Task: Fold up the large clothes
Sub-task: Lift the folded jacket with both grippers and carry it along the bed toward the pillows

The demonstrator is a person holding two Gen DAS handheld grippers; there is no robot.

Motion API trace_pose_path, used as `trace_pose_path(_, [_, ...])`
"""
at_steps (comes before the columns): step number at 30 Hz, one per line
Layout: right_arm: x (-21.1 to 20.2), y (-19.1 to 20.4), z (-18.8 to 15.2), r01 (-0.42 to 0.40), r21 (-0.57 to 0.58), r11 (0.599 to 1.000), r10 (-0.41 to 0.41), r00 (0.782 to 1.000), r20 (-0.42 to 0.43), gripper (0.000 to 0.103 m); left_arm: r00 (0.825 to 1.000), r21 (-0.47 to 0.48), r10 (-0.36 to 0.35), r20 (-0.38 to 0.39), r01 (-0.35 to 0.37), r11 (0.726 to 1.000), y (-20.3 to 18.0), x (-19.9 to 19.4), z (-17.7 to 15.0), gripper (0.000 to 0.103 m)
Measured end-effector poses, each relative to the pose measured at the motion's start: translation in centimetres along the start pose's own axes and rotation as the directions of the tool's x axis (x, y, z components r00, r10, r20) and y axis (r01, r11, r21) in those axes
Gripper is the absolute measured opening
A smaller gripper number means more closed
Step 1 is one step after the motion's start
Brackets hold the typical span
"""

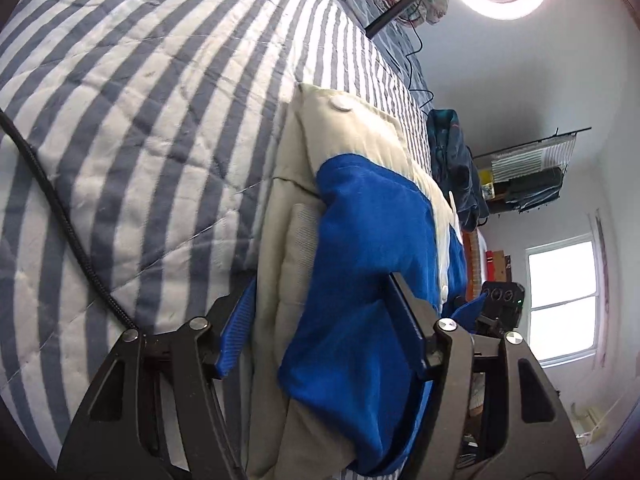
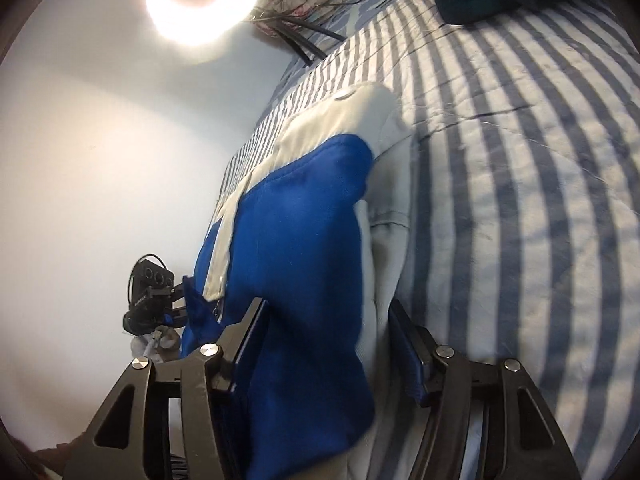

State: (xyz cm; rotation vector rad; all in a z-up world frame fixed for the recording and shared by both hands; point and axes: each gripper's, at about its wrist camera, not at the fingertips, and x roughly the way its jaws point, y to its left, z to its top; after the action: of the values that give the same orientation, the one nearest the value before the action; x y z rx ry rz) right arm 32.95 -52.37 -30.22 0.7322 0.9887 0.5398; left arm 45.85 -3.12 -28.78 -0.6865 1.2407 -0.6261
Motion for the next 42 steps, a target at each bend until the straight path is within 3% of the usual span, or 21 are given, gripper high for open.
trace_pose_path(4, [0.7, 0.3, 0.4, -0.006, 0.013, 1.0, 0.006, 1.0, 0.004, 0.063, 0.999, 0.031, 0.042, 0.011, -0.042, 0.999, -1.3, 0.9, 0.2, 0.059])
trace_pose_path(8, [0.5, 0.8, 0.0, 0.024, -0.005, 1.0, -0.024, 1.0, -0.002, 0.049, 0.994, 0.091, 0.1, 0.04, -0.103, 0.991, -3.0, 1.1, -0.1, 0.049])
trace_pose_path(13, [0.4, 2.7, 0.0, 0.093, -0.075, 0.993, -0.093, 0.996, 0.007, 0.036, 0.973, 0.199, 0.204, 0.105, -0.221, 0.955, -6.2, 1.3, -0.9, 0.037])
trace_pose_path(22, [0.0, 8.4, -0.2, 0.256, -0.233, 0.938, -0.25, 0.967, 0.056, 0.026, 0.945, 0.294, 0.268, 0.187, -0.314, 0.903, -9.7, 0.8, -2.6, 0.026])
trace_pose_path(33, [-1.9, 13.5, -2.3, 0.362, -0.4, 0.842, -0.358, 0.93, 0.086, 0.024, 0.925, 0.42, 0.276, 0.263, -0.367, 0.83, -14.6, -0.3, -6.0, 0.023])
trace_pose_path(42, [-6.1, 14.4, -3.5, 0.424, -0.431, 0.797, -0.397, 0.904, 0.157, 0.023, 0.932, 0.529, 0.225, 0.283, -0.347, 0.774, -19.6, 0.2, -9.8, 0.022])
